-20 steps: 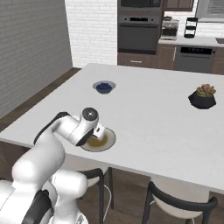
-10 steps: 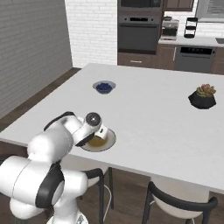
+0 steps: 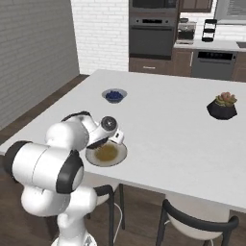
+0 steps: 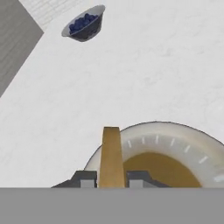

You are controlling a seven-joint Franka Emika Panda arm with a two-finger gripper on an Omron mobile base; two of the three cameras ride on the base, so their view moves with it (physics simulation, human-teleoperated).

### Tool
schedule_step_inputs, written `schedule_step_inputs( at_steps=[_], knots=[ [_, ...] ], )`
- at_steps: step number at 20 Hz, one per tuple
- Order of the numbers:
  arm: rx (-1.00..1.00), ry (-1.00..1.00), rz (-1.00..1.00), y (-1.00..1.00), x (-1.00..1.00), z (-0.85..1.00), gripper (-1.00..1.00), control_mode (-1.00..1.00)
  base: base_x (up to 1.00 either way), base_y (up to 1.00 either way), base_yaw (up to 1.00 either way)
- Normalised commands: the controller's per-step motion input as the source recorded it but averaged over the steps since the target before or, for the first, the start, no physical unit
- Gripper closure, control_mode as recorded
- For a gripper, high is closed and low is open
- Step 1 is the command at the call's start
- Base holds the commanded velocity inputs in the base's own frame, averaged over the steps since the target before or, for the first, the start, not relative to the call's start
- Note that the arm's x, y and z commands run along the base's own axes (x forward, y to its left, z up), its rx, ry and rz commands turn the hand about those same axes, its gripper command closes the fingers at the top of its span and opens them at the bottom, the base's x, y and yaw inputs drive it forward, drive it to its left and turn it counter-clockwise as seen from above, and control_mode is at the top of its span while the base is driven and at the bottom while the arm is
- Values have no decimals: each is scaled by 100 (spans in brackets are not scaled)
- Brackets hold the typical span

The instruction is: Start the toaster. Once the lever pops up, take the bread to the plate on the dining counter.

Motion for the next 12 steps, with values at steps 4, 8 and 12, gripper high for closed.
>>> schedule_step_inputs(
  at_steps=[4,8,12],
  knots=[
    [0,-2,0,0,-83,-32,-100,-100,0,0,0],
    [0,-5,0,0,-66,-22,-100,-100,0,0,0],
    [-5,-3,-2,-22,-1,10,-100,-100,0,0,0]
  ],
)
